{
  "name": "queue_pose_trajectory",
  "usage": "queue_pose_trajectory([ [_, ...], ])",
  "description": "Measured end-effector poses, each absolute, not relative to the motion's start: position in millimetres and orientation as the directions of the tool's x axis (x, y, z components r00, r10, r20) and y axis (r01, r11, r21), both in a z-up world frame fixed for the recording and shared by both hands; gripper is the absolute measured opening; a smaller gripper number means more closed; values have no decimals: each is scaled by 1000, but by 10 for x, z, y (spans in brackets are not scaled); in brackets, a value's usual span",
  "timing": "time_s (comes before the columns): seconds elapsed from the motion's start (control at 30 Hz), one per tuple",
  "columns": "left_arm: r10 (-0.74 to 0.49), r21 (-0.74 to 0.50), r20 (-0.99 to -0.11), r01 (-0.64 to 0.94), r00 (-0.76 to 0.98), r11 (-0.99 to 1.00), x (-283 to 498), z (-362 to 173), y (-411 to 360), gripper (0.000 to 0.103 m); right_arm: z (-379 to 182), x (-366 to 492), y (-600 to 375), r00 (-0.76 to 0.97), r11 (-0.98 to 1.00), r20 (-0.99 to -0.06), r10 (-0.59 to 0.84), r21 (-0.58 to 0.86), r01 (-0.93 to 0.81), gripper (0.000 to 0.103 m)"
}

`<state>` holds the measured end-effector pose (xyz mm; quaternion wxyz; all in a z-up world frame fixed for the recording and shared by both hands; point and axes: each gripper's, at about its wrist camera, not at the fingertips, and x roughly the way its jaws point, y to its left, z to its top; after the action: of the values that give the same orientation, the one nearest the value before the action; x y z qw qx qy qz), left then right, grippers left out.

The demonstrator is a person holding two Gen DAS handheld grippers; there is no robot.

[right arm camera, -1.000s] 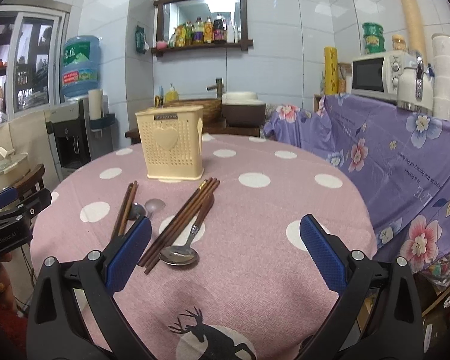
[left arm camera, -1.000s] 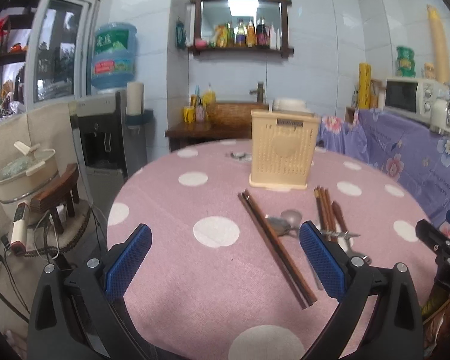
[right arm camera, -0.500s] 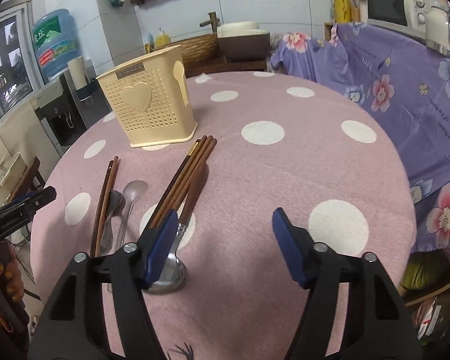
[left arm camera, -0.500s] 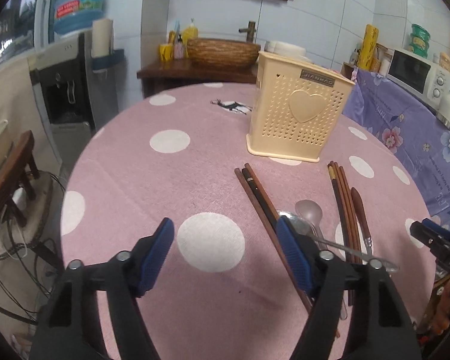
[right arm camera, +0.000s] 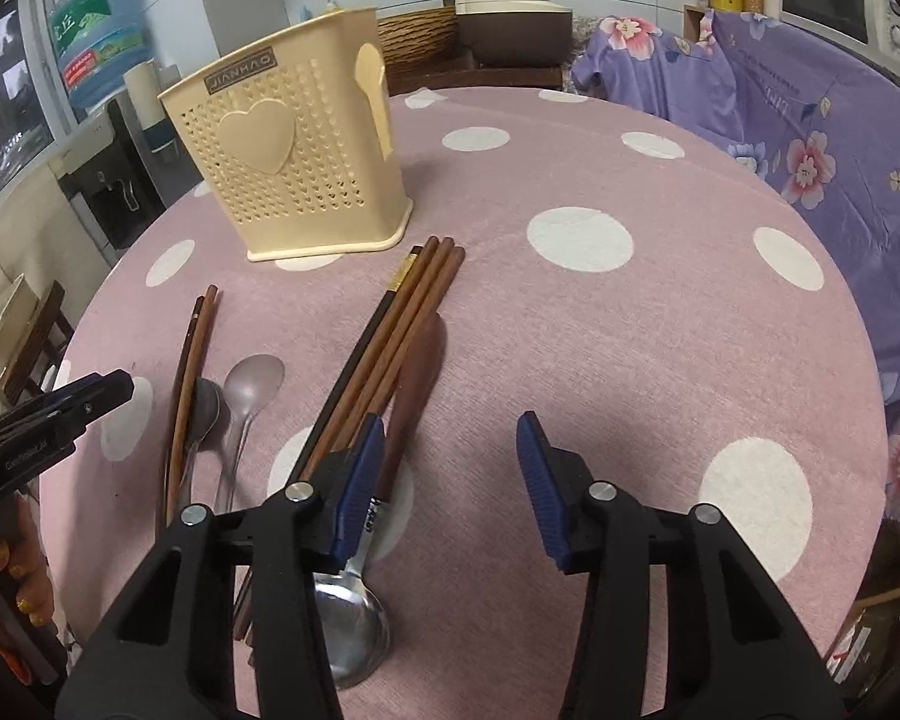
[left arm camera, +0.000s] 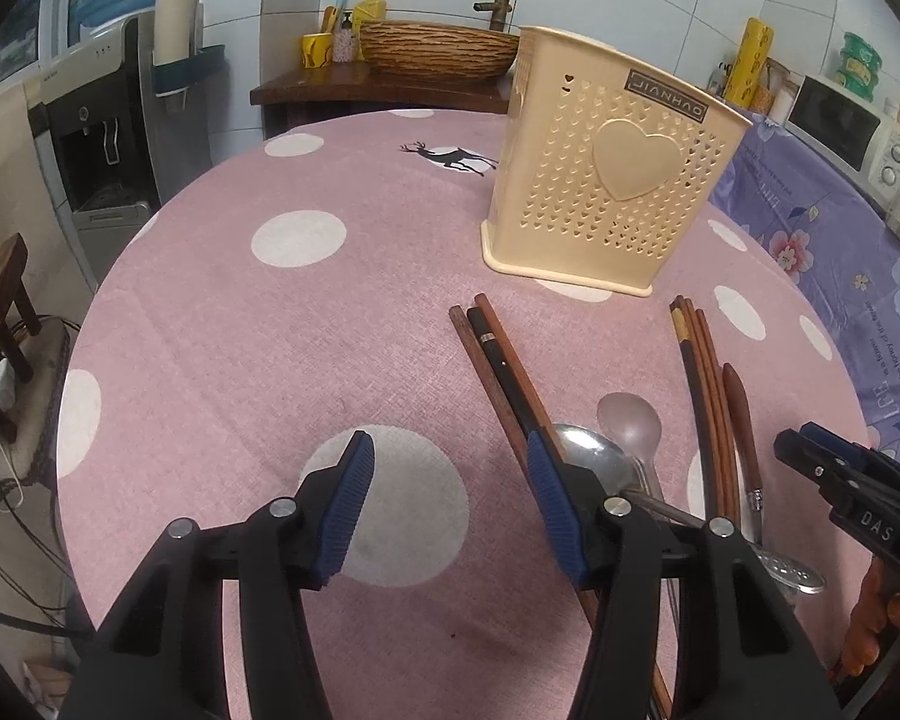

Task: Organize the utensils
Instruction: 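Grasp the wooden-handled spoon with the right tool while the left tool grasps a brown chopstick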

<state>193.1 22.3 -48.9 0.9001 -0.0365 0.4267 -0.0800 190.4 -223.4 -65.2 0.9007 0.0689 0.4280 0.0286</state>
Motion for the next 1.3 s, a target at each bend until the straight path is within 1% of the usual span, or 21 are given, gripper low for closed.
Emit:
queue_pose_trajectory([
  [0.07,-161,-123,-769,104,619,987,1999,-483,226,53,-689,1970,-2208,612,986,-780,128,165,5,42],
  [0.13,-167,-131,-774,104,611,986,2065,-469,211,52,-731,2032,-2174,601,988,-791,116,152,9,40],
  [0.17,-171,-134,-775,106,608,985,2093,-465,196,51,-758,2060,-2159,595,990,-797,104,139,13,37],
  [0.23,-162,-119,-781,111,603,987,2144,-480,140,49,-804,2112,-2156,583,988,-805,110,153,23,36],
  [0.3,-157,-111,-790,114,592,987,2193,-519,89,46,-803,2124,-2130,589,991,-804,85,128,32,33],
  [0.37,-166,-125,-802,110,573,986,2238,-576,60,45,-813,2129,-2111,590,992,-803,84,122,25,32],
  [0.4,-166,-127,-806,109,568,986,2246,-599,49,45,-818,2126,-2116,592,993,-802,83,119,22,30],
  [0.5,-134,-92,-810,102,571,990,2259,-653,6,44,-816,2109,-2165,592,992,-801,85,122,23,25],
  [0.57,-95,-50,-812,94,576,994,2258,-661,10,45,-813,2101,-2227,593,992,-802,76,120,36,24],
  [0.87,-107,-86,-820,64,563,994,2328,-639,136,45,-801,2150,-2274,589,984,-802,102,167,58,24],
  [1.17,-93,-63,-835,73,542,995,2457,-656,46,44,-799,2286,-2261,579,976,-808,110,199,93,24],
  [1.23,-95,-63,-835,78,541,995,2483,-663,37,40,-796,2321,-2253,573,976,-813,106,195,96,23],
  [1.3,-92,-56,-838,83,538,995,2528,-661,33,34,-793,2374,-2253,565,974,-817,111,202,102,23],
])
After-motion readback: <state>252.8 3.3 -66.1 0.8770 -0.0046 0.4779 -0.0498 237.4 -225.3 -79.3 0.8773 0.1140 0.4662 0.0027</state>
